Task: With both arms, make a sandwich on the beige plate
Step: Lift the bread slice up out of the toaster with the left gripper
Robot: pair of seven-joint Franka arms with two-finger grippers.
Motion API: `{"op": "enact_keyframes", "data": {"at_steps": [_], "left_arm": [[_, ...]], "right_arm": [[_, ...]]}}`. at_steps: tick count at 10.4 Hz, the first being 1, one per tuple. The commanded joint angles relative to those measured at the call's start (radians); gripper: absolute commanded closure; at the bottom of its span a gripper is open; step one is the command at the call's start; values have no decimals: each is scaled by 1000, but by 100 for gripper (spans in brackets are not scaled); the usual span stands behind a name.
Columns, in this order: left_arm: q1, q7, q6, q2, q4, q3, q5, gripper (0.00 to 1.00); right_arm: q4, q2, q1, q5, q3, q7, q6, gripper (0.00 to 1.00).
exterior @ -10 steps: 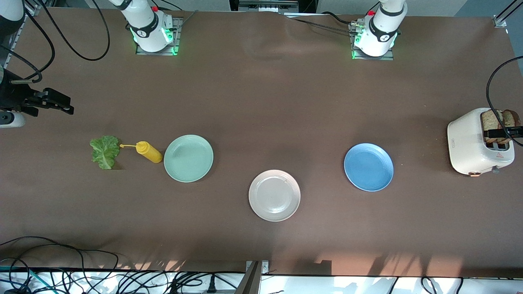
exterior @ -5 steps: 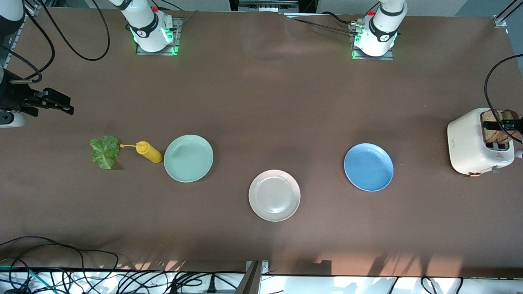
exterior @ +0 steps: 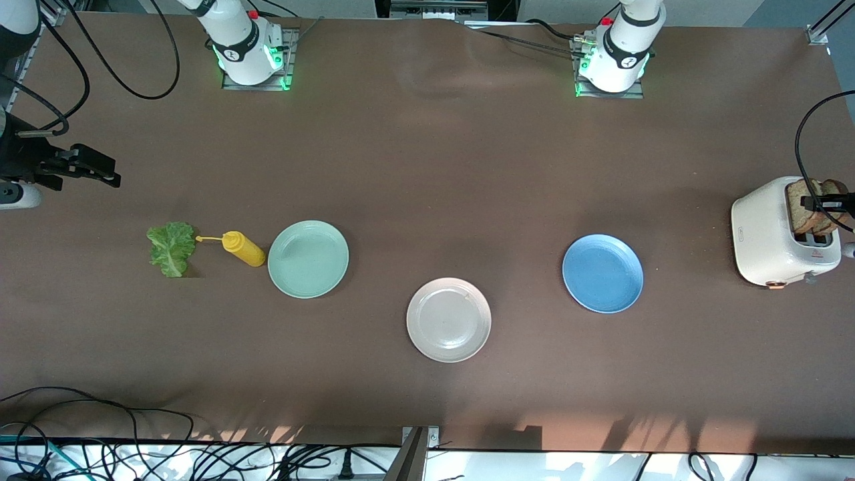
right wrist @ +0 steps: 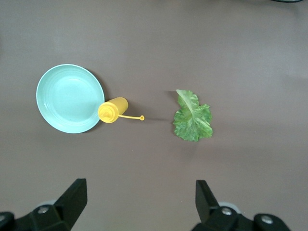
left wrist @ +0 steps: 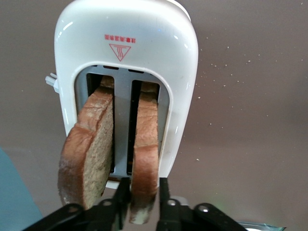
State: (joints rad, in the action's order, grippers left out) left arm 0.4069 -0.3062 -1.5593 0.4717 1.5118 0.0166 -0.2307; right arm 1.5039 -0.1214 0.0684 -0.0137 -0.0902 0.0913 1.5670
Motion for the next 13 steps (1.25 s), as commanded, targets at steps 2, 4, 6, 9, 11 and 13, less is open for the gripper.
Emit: {"op": "enact_keyframes", "data": {"at_steps": [2,4,6,9,11,13], "left_arm": [[1,-22,18,-13,-2,-6,-32,100],[-8,-56,43,-54,-43,-13,-30,100],[-10,-71,135,-88,-134,-68,-19,100],[-10,-10,255,-140,-228,-215,-12,100],[-10,211,258,-145,-228,-334,70,100],[-43,542,249,-130,-228,-404,265,100]], "right_arm": [[-14,0,-2,12,3,5,-16,0],[-14,0,-2,12,3,5,-15,0],[-14,0,-2,12,3,5,-15,0],[-14,0,-2,12,3,5,-15,0],[-14,0,-2,12,3,5,-15,0],[-14,0,-2,12,3,5,-15,0]]}}
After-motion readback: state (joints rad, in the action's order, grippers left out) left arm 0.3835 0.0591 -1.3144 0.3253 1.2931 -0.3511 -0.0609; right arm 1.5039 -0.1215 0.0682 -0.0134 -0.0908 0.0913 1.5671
